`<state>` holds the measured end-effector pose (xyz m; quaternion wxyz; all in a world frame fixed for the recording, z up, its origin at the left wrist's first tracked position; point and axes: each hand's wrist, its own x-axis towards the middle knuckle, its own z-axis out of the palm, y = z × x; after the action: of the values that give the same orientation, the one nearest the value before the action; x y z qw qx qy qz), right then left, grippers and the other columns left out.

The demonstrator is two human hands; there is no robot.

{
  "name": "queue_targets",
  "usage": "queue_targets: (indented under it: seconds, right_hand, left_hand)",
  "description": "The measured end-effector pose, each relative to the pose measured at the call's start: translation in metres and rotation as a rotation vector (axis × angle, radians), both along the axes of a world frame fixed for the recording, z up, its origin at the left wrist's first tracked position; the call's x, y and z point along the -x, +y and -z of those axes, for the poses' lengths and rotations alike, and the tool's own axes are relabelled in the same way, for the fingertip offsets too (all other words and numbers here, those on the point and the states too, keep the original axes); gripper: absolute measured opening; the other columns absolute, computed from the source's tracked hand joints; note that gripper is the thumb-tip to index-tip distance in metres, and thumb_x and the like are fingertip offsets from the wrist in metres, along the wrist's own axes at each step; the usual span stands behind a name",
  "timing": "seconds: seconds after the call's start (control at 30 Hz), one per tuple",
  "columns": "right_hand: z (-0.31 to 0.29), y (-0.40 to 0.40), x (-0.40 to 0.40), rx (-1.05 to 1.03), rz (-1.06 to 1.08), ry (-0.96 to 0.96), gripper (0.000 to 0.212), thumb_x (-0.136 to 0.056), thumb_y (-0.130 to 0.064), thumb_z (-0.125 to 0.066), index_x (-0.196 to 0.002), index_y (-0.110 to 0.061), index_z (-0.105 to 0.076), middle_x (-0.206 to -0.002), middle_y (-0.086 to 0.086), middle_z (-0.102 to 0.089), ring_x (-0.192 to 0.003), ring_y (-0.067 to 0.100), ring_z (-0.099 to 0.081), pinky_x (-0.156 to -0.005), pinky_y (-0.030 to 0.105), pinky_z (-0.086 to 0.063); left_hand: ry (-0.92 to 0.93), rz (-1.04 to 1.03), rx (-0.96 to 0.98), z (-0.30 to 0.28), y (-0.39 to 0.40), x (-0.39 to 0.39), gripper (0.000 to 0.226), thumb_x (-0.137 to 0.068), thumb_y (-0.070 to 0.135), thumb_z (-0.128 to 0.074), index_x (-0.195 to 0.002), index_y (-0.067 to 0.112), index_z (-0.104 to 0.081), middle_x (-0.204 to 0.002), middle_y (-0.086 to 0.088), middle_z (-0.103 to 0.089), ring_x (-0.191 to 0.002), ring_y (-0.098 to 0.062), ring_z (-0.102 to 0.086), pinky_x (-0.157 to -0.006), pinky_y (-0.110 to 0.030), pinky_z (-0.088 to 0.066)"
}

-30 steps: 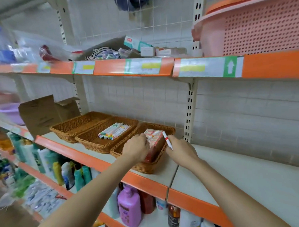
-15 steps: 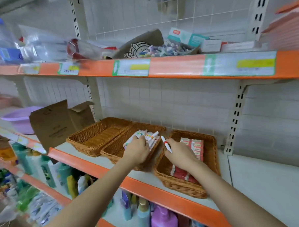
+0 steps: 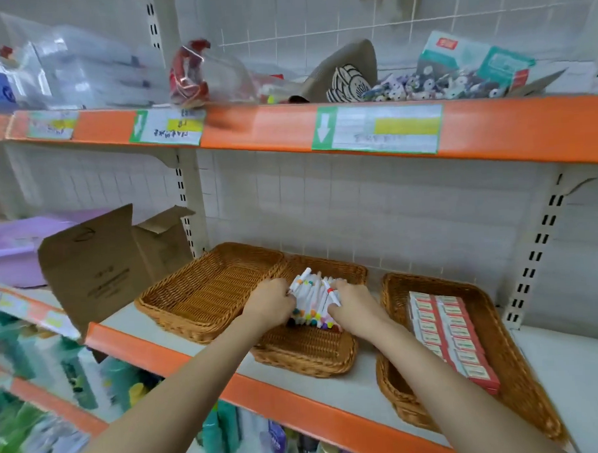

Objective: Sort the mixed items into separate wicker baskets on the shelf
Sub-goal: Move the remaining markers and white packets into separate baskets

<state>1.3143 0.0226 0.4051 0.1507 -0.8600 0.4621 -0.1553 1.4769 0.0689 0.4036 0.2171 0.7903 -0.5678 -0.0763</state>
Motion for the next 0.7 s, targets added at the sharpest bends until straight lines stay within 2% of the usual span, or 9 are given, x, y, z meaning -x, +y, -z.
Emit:
queue_targets:
  seconds: [0.1, 0.2, 0.27, 0.37, 0.4, 0.47, 0.5, 0.57, 0.7]
  right_hand:
    - [0.004, -0.026, -0.011, -0.027, 0.027, 0.028, 0.041, -0.094, -0.013, -0.047, -0.134, -0.008, -0.043, -0.119, 0.018, -0.059, -0.104, 0.031, -0.059, -0.070, 0.026, -0.040]
    - [0.011, -0.053, -0.026, -0.045, 0.049, 0.052, 0.033, -0.092, -0.012, -0.048, -0.124, -0.005, -0.048, -0.113, 0.018, -0.060, -0.103, 0.034, -0.060, -0.070, 0.029, -0.044]
    - [0.016, -0.067, -0.035, -0.053, 0.062, 0.075, 0.031, -0.092, -0.011, -0.047, -0.123, -0.003, -0.048, -0.115, 0.019, -0.059, -0.106, 0.035, -0.058, -0.065, 0.027, -0.039]
    - [0.023, -0.080, -0.047, -0.082, 0.059, 0.100, 0.035, -0.095, -0.012, -0.046, -0.128, -0.001, -0.048, -0.122, 0.018, -0.058, -0.106, 0.032, -0.059, -0.053, 0.023, -0.032]
    - [0.024, -0.080, -0.049, -0.094, 0.054, 0.110, 0.038, -0.095, -0.013, -0.046, -0.131, -0.001, -0.047, -0.124, 0.018, -0.056, -0.107, 0.030, -0.059, -0.056, 0.022, -0.035]
    - [0.026, -0.081, -0.053, -0.116, 0.032, 0.143, 0.042, -0.096, -0.019, -0.047, -0.134, -0.001, -0.047, -0.131, 0.018, -0.050, -0.116, 0.029, -0.053, -0.076, 0.024, -0.042]
    - [0.026, -0.080, -0.053, -0.123, 0.020, 0.168, 0.043, -0.096, -0.022, -0.047, -0.134, -0.003, -0.048, -0.134, 0.019, -0.047, -0.121, 0.030, -0.048, -0.088, 0.027, -0.041]
    - [0.024, -0.076, -0.054, -0.132, 0.010, 0.223, 0.043, -0.097, -0.027, -0.046, -0.132, -0.002, -0.050, -0.135, 0.020, -0.045, -0.125, 0.032, -0.043, -0.099, 0.031, -0.036]
    - [0.018, -0.057, -0.050, -0.121, 0.005, 0.346, 0.049, -0.100, -0.037, -0.040, -0.134, -0.003, -0.047, -0.142, 0.018, -0.042, -0.135, 0.033, -0.033, -0.108, 0.039, -0.030]
  left_hand:
    - [-0.021, -0.015, -0.051, 0.004, -0.025, -0.006, 0.016, -0.087, 0.010, -0.048, -0.071, 0.011, -0.050, -0.072, -0.003, -0.053, -0.067, -0.020, -0.052, -0.051, -0.026, -0.038]
    - [-0.047, -0.013, -0.111, 0.005, -0.048, -0.015, 0.018, -0.086, 0.009, -0.051, -0.067, 0.011, -0.051, -0.079, -0.008, -0.061, -0.079, -0.026, -0.063, -0.061, -0.030, -0.048]
    - [-0.085, 0.012, -0.132, 0.005, -0.060, -0.020, 0.012, -0.085, 0.007, -0.051, -0.087, 0.007, -0.063, -0.094, -0.010, -0.066, -0.090, -0.027, -0.065, -0.070, -0.031, -0.051]
    - [-0.147, 0.070, -0.114, 0.010, -0.071, -0.022, 0.031, -0.088, 0.007, -0.050, -0.116, 0.009, -0.060, -0.113, -0.011, -0.062, -0.101, -0.027, -0.061, -0.081, -0.033, -0.052]
    - [-0.165, 0.090, -0.114, 0.012, -0.073, -0.022, 0.033, -0.088, 0.007, -0.050, -0.120, 0.009, -0.059, -0.116, -0.011, -0.061, -0.103, -0.027, -0.060, -0.084, -0.033, -0.053]
    - [-0.198, 0.142, -0.110, 0.016, -0.077, -0.025, 0.031, -0.088, 0.008, -0.050, -0.117, 0.007, -0.060, -0.116, -0.013, -0.060, -0.105, -0.028, -0.059, -0.087, -0.034, -0.052]
    - [-0.218, 0.175, -0.112, 0.017, -0.078, -0.028, 0.027, -0.088, 0.009, -0.050, -0.112, 0.005, -0.061, -0.115, -0.013, -0.060, -0.105, -0.028, -0.058, -0.086, -0.033, -0.050]
    - [-0.253, 0.243, -0.130, 0.017, -0.078, -0.032, 0.021, -0.090, 0.012, -0.049, -0.107, 0.003, -0.060, -0.113, -0.013, -0.057, -0.106, -0.028, -0.055, -0.085, -0.032, -0.046]
    - [-0.324, 0.380, -0.235, 0.017, -0.071, -0.034, 0.043, -0.101, 0.026, -0.039, -0.136, 0.002, -0.043, -0.132, -0.016, -0.044, -0.122, -0.030, -0.044, -0.102, -0.037, -0.037]
